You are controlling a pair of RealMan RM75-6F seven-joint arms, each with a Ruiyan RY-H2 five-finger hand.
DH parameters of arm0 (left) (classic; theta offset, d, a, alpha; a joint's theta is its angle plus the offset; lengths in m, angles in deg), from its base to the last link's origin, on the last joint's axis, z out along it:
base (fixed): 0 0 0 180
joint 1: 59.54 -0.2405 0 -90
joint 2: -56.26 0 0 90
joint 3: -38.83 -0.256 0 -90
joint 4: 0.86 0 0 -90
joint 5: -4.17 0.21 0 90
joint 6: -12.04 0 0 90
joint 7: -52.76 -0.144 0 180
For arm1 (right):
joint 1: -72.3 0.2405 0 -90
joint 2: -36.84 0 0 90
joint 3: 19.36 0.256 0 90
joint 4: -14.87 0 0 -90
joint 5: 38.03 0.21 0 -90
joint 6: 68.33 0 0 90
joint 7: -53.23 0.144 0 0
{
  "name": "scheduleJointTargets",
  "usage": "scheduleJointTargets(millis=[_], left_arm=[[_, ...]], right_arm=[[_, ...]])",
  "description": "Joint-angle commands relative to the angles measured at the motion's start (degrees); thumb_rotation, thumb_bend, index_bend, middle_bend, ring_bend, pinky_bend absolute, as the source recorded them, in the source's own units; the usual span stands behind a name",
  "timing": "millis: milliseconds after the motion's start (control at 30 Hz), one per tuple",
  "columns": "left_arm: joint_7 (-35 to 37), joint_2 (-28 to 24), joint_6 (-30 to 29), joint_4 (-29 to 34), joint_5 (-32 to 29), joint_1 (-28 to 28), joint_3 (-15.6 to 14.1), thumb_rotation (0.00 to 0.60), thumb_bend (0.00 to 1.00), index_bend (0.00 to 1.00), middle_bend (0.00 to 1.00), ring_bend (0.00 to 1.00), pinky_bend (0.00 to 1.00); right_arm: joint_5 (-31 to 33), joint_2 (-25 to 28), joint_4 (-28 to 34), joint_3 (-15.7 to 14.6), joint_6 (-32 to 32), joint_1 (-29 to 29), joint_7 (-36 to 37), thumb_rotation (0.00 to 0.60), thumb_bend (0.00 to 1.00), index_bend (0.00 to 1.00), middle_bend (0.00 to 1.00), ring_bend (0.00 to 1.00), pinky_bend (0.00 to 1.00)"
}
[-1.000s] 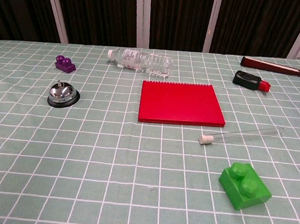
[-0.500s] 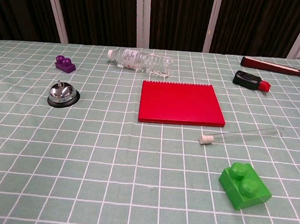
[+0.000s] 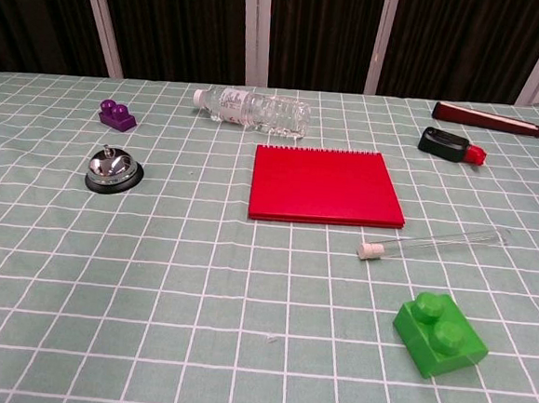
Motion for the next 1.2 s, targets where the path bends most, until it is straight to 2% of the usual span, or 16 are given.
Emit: scheduleJointTargets(millis=[33,233,500,800,1200], left_arm=[[-3.36,4.03,6.12,-2.23,-3.68,5.42,3.34,0.600,0.78,0.00,0.00,0.00,0.00],[-7.54,10.33,13.38,-8.32,-9.92,11.99,6.48,0.600,0.79,0.00,0.00,0.00,0.00],[-12.61,16.01,16.62,-14.23,-15.31,16.34,6.91,0.600,0.79,0.00,0.00,0.00,0.00],[-13.50,17.80,16.15,-16.25,-16.67,17.08,6.18,0.600,0.79,0.00,0.00,0.00,0.00],[-13.33,21.12,18.60,-22.17,-19.28,17.45,3.01,0.600,0.79,0.00,0.00,0.00,0.00]], right_arm=[[0.10,-0.06,0.03,0.04,-0.17,0.09,0.04,0.600,0.35,0.00,0.00,0.00,0.00],[0.58,-0.09,0.10,0.17,-0.79,0.33,0.45,0.600,0.35,0.00,0.00,0.00,0.00],[0.49,0.15,0.15,0.16,-0.88,0.36,1.28,0.600,0.35,0.00,0.00,0.00,0.00],[0.37,0.20,0.22,0.09,-1.07,0.45,1.59,0.600,0.35,0.00,0.00,0.00,0.00],[0.31,0.14,0.31,0.21,-0.92,0.45,2.69,0.600,0.35,0.00,0.00,0.00,0.00]])
